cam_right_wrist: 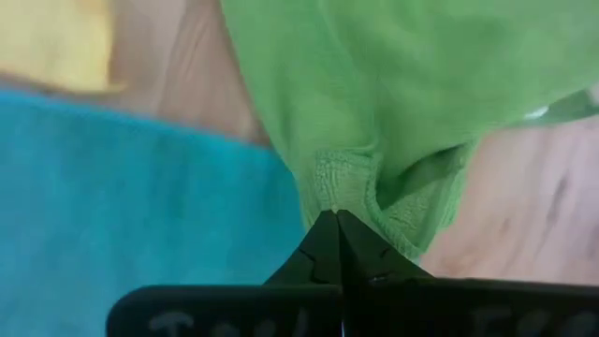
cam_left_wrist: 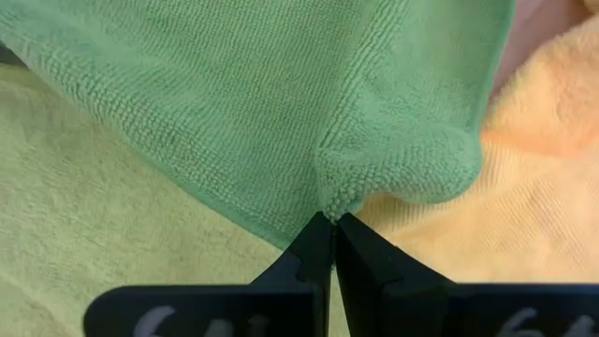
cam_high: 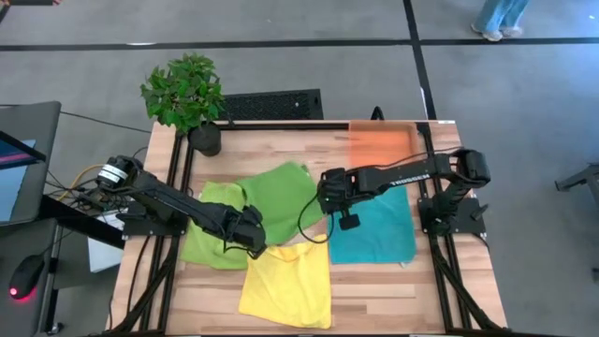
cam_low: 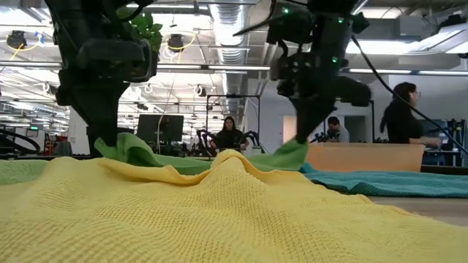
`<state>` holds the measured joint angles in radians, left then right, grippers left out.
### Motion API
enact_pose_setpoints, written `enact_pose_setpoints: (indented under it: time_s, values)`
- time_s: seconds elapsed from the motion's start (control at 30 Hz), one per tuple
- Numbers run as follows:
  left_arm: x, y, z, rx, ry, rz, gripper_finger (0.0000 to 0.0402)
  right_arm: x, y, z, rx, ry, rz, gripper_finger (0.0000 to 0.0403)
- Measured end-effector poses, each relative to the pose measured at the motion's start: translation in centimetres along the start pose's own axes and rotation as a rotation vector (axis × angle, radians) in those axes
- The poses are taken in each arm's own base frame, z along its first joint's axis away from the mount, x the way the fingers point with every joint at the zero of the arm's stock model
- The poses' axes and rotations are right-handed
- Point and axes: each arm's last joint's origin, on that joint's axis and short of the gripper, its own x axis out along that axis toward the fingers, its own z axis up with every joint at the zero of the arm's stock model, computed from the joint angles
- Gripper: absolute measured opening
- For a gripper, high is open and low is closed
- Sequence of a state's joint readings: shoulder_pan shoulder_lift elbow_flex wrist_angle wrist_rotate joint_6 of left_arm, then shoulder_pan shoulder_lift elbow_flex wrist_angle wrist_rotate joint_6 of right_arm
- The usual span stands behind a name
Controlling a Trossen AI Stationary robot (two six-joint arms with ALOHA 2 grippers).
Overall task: Fold microfiber towels
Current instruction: Fold the green microfiber towel
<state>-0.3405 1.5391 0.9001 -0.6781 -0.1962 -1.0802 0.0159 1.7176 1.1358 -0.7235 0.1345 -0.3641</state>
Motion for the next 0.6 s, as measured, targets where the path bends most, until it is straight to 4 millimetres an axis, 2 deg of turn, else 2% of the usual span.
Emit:
enact_pose_setpoints:
  time_s: [0.37,0.6]
  values:
    - [-0.1,-0.3,-0.8,0.033,0.046,-0.021,0.0,-0.3,2.1,-0.3,-0.053,0.086,0.047,0.0007]
    - [-0.1,-0.3,-0.8,0.033,0.045,-0.022,0.0,-0.3,2.1,-0.3,-0.027,0.081,0.048,0.0042]
